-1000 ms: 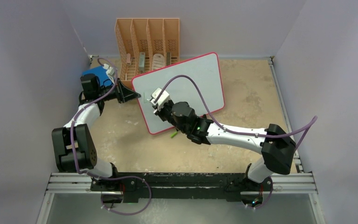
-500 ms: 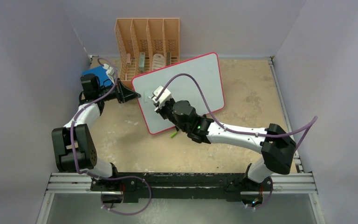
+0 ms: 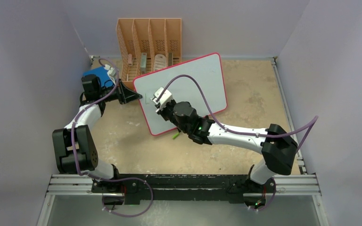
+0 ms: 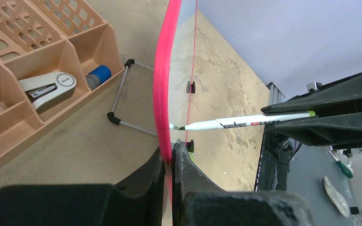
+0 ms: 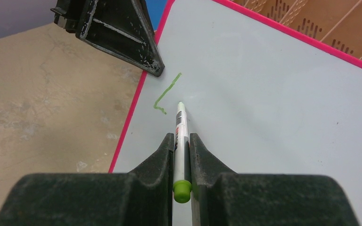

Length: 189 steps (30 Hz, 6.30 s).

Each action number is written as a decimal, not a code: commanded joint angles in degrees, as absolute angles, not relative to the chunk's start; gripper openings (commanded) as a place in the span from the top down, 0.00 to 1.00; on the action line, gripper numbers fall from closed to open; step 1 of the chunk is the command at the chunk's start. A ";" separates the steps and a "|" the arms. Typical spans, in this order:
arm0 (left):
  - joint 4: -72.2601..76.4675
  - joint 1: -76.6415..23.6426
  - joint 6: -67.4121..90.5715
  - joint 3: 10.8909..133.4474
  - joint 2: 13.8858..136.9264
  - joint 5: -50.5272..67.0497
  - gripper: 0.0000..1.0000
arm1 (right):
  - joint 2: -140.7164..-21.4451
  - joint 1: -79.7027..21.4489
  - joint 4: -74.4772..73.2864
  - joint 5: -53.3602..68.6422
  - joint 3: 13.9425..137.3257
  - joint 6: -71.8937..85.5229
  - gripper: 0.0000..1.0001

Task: Write a sentence on the whiteboard

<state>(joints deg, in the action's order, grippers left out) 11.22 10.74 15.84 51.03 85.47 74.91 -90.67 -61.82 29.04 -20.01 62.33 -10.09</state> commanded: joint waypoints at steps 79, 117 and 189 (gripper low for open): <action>11.68 9.82 12.92 52.74 84.52 75.23 1.00 | -88.51 -60.12 31.17 -23.58 61.40 -8.41 1.00; 11.82 9.82 13.18 52.80 84.46 75.16 1.00 | -90.73 -60.20 31.03 -18.01 64.38 -9.45 1.00; 11.61 9.76 13.18 52.84 84.33 74.88 1.00 | -88.42 -59.85 35.37 -21.22 60.82 -8.70 1.00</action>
